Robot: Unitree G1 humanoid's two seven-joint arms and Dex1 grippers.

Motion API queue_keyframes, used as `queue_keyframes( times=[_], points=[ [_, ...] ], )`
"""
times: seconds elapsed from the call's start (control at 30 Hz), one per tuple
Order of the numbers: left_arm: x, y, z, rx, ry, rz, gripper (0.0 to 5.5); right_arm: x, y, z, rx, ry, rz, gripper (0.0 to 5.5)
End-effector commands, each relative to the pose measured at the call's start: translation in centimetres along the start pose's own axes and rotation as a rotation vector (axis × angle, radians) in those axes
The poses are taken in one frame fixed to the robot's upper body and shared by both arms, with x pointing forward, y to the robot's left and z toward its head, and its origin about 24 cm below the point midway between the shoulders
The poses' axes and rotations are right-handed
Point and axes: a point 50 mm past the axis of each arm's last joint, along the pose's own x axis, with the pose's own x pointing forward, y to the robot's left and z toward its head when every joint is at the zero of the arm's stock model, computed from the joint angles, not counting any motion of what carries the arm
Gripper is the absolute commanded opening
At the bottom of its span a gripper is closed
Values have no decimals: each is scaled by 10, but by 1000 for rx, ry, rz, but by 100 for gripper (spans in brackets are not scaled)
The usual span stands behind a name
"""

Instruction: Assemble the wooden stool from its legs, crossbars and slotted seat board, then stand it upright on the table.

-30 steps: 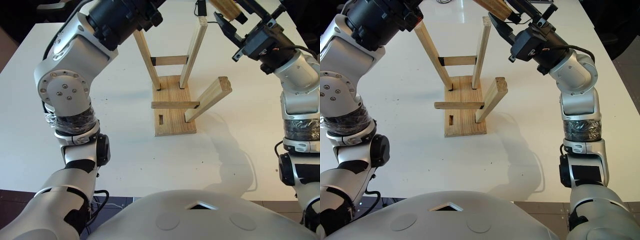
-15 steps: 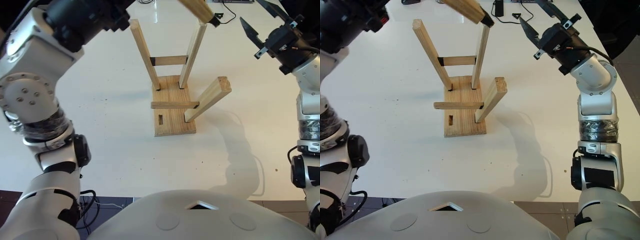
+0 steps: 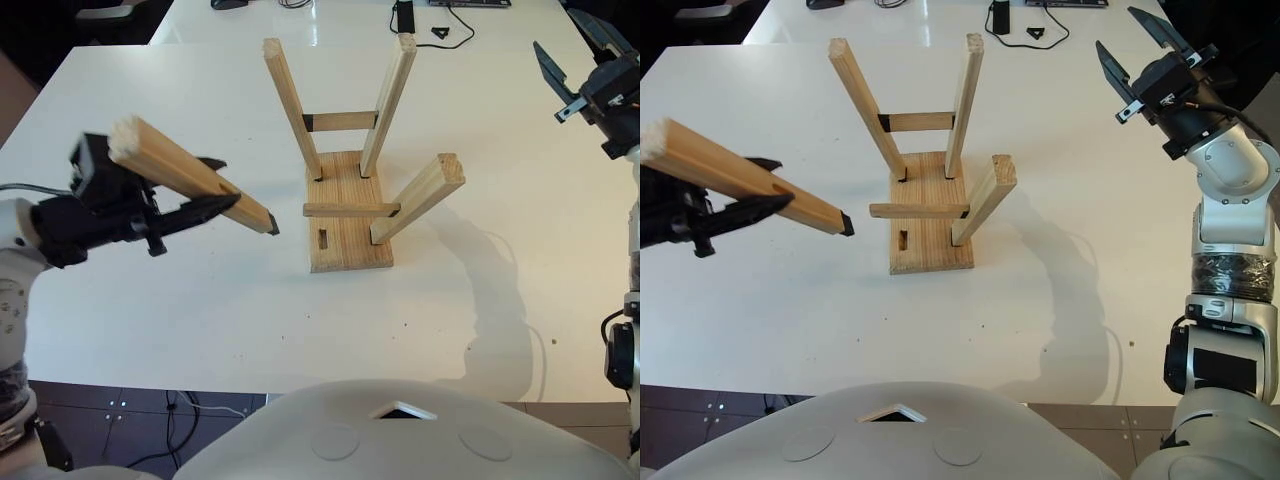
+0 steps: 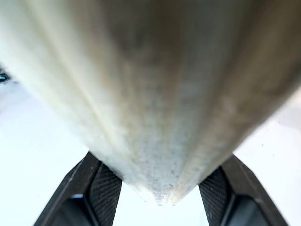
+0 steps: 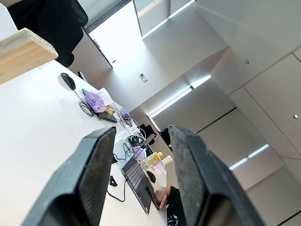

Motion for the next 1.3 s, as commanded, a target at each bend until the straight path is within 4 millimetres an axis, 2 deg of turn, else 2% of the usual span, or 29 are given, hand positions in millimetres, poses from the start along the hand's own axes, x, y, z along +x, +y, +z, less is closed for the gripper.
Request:
queue_keyframes(
  times=[0.03, 0.33, 0.57, 0.97, 1.3],
  points=[
    [17, -7, -17, 30, -8, -56, 210, 10, -2, 2, 5, -18, 35, 208],
    [44, -4, -27, 27, -97, -111, 210, 19, 4, -3, 30, -20, 74, 208],
    [55, -1, -41, 4, -116, -140, 210, 19, 7, -7, 34, -8, 89, 208],
    [63, -5, -68, -2, -25, -214, 210, 24, 11, -11, 37, -10, 114, 208],
    [48, -11, -71, -21, 89, -335, 210, 19, 15, -12, 37, -3, 109, 208]
  ],
)
